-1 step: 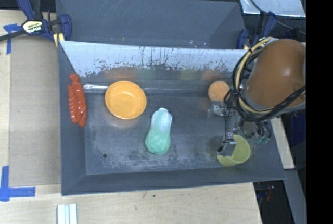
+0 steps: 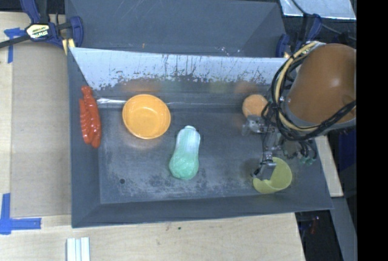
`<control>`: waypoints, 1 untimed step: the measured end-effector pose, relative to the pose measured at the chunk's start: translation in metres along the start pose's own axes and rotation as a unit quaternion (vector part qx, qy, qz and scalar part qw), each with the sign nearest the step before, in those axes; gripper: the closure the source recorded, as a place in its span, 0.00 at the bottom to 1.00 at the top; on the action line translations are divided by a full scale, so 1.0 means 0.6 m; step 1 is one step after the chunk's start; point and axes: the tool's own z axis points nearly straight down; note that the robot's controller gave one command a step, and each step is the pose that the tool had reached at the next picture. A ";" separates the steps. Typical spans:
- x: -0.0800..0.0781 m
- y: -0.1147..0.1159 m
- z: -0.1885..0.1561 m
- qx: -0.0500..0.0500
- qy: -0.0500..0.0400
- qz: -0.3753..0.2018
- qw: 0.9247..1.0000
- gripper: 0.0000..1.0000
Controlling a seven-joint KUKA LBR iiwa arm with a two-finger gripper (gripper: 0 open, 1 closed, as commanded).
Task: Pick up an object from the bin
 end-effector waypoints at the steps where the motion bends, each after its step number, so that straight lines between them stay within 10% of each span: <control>1: -0.004 -0.104 0.085 0.000 0.001 -0.075 0.997 0.00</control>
Offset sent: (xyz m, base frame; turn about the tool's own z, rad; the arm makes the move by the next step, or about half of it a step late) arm 0.0197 -0.0453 -0.0625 -0.2082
